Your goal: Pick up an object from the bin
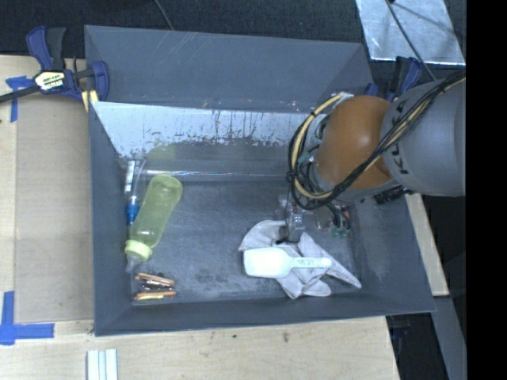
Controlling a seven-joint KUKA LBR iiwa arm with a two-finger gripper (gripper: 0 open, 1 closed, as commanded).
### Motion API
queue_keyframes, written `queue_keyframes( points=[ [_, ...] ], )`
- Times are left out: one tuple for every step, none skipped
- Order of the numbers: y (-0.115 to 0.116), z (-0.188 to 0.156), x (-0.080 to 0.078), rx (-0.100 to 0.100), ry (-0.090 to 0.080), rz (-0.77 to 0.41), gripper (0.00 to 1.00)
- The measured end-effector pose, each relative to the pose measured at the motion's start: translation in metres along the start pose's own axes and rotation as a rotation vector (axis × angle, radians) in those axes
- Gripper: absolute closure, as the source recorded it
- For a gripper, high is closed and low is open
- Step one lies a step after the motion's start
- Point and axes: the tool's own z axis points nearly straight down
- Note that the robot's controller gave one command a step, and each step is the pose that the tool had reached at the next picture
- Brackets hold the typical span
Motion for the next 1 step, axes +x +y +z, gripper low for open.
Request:
queue_keyframes(
  points=[
    [-0.0524,-0.1367,-0.0124,0.000,0.003,-0.052,1.00]
  ],
)
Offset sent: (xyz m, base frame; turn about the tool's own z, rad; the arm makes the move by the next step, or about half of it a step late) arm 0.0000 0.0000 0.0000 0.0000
